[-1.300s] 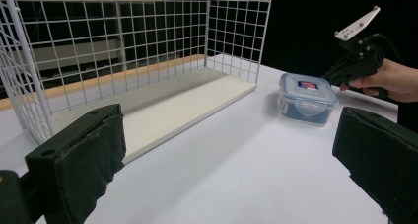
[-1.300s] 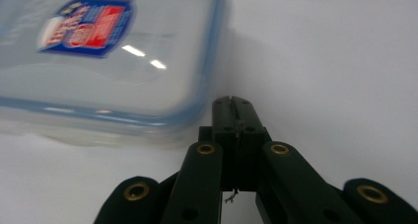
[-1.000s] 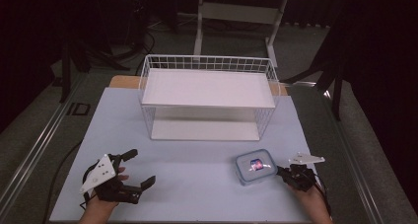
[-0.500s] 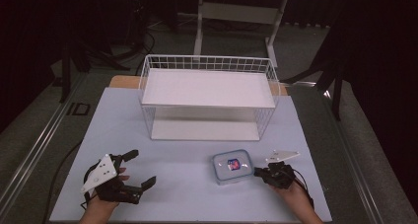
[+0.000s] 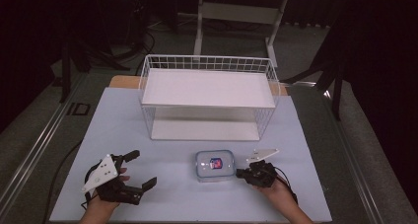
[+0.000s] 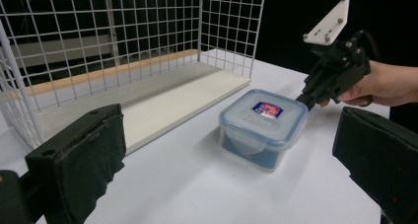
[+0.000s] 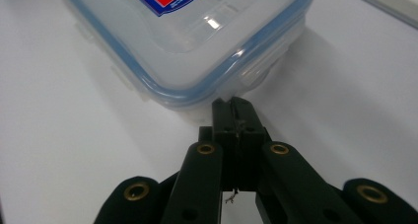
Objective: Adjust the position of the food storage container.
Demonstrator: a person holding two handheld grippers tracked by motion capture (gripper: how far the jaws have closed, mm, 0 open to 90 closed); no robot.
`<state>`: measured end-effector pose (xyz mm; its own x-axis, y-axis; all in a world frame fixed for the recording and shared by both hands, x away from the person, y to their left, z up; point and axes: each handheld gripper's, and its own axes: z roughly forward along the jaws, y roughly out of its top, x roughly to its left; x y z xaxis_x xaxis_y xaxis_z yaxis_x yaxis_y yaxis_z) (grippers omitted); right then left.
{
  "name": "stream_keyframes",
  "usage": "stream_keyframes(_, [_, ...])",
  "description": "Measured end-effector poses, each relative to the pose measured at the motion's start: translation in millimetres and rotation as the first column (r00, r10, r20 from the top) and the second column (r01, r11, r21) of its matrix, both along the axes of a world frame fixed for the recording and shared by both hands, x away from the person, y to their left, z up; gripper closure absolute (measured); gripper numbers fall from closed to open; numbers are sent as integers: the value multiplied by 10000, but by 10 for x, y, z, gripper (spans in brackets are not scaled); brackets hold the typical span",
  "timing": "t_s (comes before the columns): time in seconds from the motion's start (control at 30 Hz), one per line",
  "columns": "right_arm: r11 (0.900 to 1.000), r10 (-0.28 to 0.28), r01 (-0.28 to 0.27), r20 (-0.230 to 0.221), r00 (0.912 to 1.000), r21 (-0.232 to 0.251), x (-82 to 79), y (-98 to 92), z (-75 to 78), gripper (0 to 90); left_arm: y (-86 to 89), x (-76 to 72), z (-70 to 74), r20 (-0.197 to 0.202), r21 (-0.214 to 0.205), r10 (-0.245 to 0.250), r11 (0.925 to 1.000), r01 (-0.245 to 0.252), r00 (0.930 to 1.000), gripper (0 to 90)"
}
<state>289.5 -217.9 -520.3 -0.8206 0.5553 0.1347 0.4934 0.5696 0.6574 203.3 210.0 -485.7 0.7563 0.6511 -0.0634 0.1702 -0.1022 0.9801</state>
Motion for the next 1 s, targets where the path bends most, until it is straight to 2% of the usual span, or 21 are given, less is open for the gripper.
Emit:
stream_keyframes(0.13, [9998, 163, -161, 137, 9998, -114, -7, 88, -2, 900, -6, 7, -8, -122, 1, -100, 10000, 100, 9999, 7])
stream_keyframes(0.4, [9996, 258, -257, 110, 9996, -131, 45, 258, -18, 900, -25, 10, -23, -253, 33, -249, 9997, 250, 9994, 7])
stream_keyframes(0.53, [9996, 263, -262, -129, 9996, 107, 54, 294, -20, 900, -16, 13, -26, -296, 52, -271, 9996, 273, 9992, 7])
stream_keyframes(0.63, [9990, 445, -444, 91, 9990, -80, 33, 320, -15, 897, -14, 13, -28, -326, 40, -282, 9996, 283, 9991, 7])
stream_keyframes(0.77, [9995, 303, -301, 251, 9992, -63, 30, 278, 4, 859, -12, 14, -33, -372, -105, -306, 9995, 302, 9988, 7])
stream_keyframes(0.8, [10000, 81, -83, 354, 9993, 55, 23, 217, 51, 839, -6, 18, -37, -414, -276, -324, 9991, 313, 9986, 7])
stream_keyframes(0.9, [9992, -215, 193, 599, 9980, 360, -12, 131, 148, 762, -6, 35, -51, -530, -327, -441, 9986, 424, 9976, 7])
stream_keyframes(0.93, [9992, -215, 193, 599, 9980, 360, -12, 131, 148, 762, -6, 35, -51, -530, -327, -441, 9986, 424, 9976, 7])
stream_keyframes(1.0, [9984, -342, 303, 815, 9961, 482, -49, 87, 214, 634, -13, 48, -52, -699, -100, -524, 9986, 518, 9962, 7])
